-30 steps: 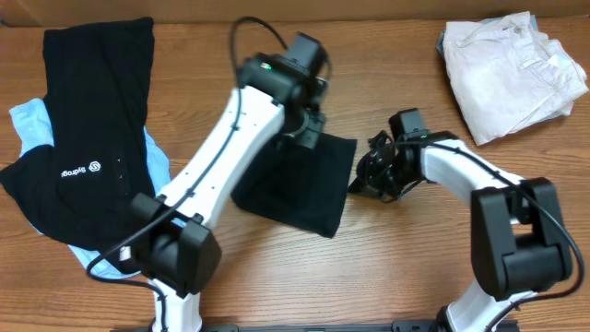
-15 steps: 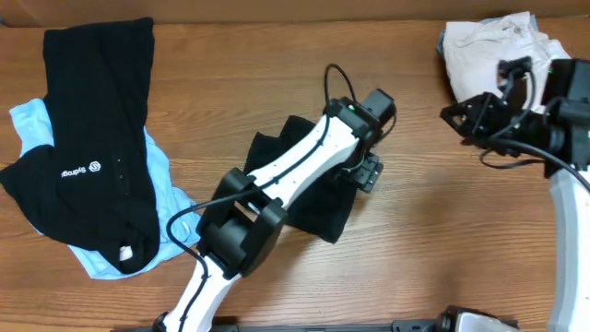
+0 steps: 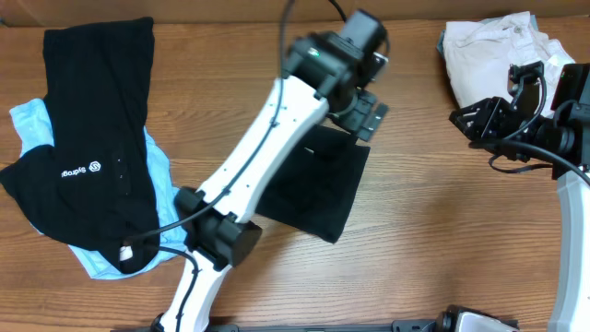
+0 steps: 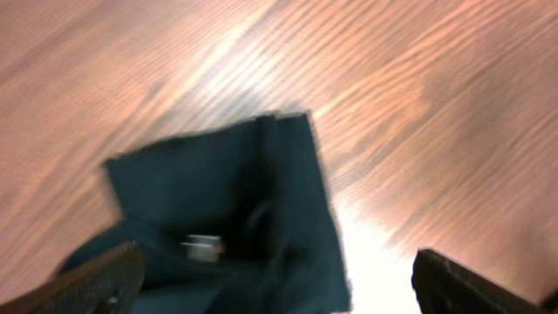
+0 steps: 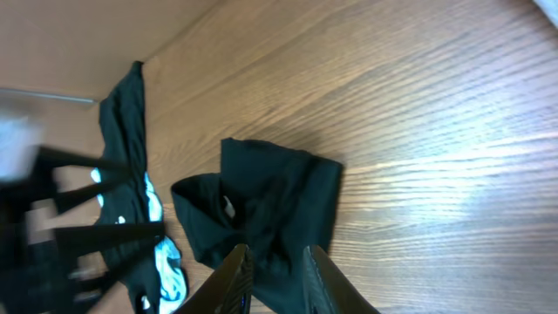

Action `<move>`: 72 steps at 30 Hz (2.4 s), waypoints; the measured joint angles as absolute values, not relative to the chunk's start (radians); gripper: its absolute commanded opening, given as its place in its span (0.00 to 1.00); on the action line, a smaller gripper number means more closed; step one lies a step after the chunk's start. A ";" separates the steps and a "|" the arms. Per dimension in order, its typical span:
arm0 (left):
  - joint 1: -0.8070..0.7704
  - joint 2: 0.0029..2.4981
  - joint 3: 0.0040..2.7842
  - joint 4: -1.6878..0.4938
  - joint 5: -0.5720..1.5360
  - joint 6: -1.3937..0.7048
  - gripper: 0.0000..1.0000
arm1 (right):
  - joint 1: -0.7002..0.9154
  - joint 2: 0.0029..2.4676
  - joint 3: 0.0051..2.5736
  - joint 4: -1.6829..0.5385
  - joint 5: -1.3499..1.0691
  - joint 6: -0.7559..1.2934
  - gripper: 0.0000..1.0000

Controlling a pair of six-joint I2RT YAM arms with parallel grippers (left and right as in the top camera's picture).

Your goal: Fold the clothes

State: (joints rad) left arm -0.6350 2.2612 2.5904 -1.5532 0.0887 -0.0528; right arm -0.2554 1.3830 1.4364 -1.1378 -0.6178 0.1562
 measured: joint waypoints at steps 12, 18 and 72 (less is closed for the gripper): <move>-0.189 2.252 2.431 -1.634 0.256 0.259 1.00 | -0.255 1.383 1.436 -1.168 -0.566 0.135 0.27; -0.029 2.262 2.188 -1.535 0.513 0.426 1.00 | -0.255 1.383 1.436 -1.169 -0.559 0.133 0.27; -0.737 2.271 2.024 -1.573 0.422 0.231 0.88 | -0.255 1.418 1.436 -1.175 -0.493 0.131 0.45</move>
State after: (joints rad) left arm -0.7368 2.2711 2.0239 -1.5726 0.4225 0.2306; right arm -0.2554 1.4178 1.4364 -1.1751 -0.4934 0.1307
